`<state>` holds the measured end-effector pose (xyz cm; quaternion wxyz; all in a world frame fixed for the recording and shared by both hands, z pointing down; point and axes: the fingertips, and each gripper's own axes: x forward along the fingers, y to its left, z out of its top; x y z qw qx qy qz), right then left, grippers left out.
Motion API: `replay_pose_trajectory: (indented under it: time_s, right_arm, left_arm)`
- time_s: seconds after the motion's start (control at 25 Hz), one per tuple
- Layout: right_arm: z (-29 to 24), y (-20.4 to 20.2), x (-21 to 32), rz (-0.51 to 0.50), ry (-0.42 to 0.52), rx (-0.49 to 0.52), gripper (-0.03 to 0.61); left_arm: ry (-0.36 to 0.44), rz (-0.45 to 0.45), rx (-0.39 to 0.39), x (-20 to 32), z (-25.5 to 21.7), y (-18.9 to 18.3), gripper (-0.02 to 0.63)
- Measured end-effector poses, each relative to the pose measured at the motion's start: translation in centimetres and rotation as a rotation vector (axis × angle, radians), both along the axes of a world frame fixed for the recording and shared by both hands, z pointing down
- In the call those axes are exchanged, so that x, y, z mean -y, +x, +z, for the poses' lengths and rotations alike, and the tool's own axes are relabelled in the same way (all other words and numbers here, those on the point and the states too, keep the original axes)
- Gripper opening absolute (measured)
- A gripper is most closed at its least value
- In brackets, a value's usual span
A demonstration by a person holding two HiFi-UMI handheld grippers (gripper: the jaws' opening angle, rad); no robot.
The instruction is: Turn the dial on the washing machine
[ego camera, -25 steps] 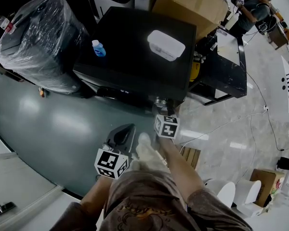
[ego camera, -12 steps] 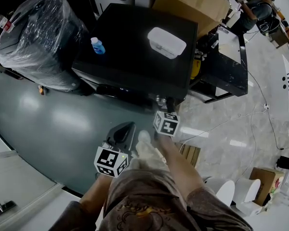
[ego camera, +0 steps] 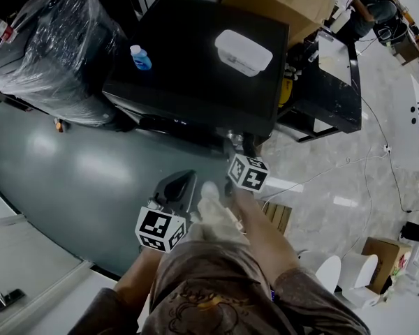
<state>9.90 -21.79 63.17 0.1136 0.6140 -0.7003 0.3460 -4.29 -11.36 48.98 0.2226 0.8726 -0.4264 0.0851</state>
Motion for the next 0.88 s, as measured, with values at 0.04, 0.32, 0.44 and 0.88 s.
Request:
replay_pose_trajectory:
  time_s: [0.04,0.32,0.44,0.88]
  right_arm:
    - [0.02,0.04,-0.02,0.010,0.000,0.029,0.252]
    - [0.17,0.23,-0.06,0.044,0.020,0.221,0.252]
    - [0.26,0.27,-0.10,0.054,0.025,0.278,0.252]
    - [0.01,0.62,0.02,0.084,0.066,0.534,0.252]
  left_arm:
    - [0.000,0.000,0.000,0.00,0.02,-0.04,0.000]
    - [-0.007,0.001,0.005,-0.07,0.32,-0.22,0.000]
    - [-0.009,0.003,0.005,-0.10,0.34,-0.34,0.000]
    - [-0.011,0.005,0.012,-0.10,0.55,-0.21,0.000]
